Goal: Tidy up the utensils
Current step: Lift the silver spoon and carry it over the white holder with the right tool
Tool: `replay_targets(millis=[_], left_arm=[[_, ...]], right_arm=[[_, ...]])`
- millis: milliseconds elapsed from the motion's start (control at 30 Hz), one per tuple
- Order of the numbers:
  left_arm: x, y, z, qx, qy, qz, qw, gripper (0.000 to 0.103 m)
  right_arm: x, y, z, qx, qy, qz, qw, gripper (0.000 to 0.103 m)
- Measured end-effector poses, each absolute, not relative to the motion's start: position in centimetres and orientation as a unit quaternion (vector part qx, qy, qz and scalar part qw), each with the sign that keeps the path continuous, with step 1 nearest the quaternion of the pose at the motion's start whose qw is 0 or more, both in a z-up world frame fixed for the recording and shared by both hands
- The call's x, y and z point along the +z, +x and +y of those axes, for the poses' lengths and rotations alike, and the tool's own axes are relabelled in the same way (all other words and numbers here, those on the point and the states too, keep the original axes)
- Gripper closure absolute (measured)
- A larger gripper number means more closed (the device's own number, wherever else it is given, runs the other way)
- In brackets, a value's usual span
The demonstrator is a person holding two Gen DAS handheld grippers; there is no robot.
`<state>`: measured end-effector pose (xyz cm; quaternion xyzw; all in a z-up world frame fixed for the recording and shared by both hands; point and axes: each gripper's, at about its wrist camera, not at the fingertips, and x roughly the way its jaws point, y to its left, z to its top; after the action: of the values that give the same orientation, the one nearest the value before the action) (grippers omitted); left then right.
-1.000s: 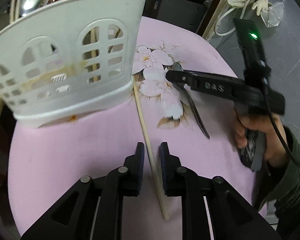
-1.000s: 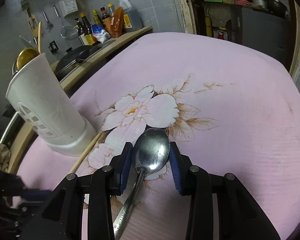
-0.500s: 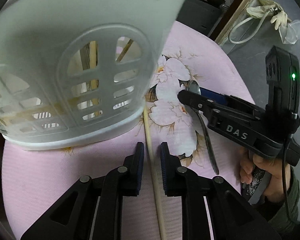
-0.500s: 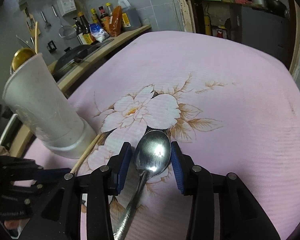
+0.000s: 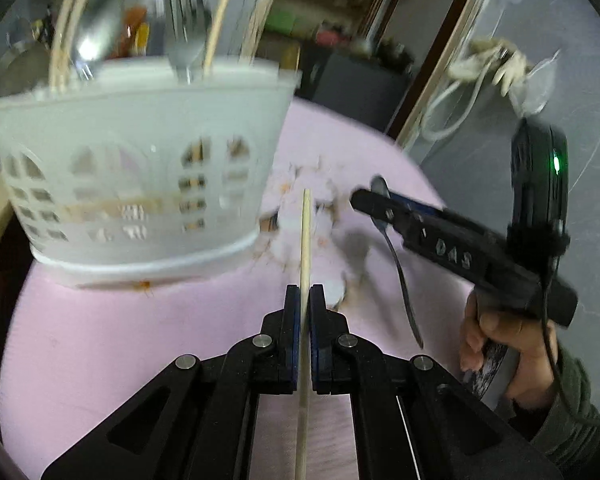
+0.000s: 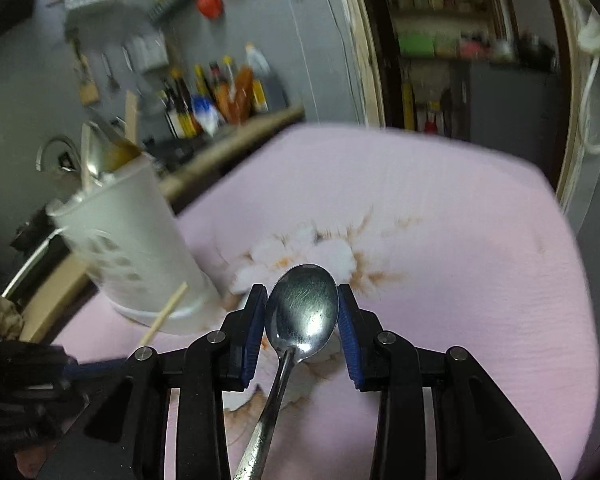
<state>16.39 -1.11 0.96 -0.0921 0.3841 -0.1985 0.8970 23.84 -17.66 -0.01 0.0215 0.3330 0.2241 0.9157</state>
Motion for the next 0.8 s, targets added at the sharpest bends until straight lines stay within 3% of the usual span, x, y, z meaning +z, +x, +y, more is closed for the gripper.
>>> replay_targets(millis=[333, 567, 800], left_arm=[[5.5, 13.3, 0.5, -0.173, -0.090, 0.216, 0.957, 0.101], [9.4, 16.5, 6.2, -0.132, -0.152, 0.136, 0.970, 0.101], [11.8, 21.2, 12.5, -0.076, -0.192, 0.071, 0.976, 0.101]], right_arm=[[6.3, 19.0, -16.8, 0.224, 0.017, 0.159, 0.961, 0.071], [11.4, 20.7, -13.9, 0.257, 0.047, 0.076, 0.962, 0.071], [12.8, 22.9, -10.9, 0.257, 0.068, 0.016, 0.964, 0.071]])
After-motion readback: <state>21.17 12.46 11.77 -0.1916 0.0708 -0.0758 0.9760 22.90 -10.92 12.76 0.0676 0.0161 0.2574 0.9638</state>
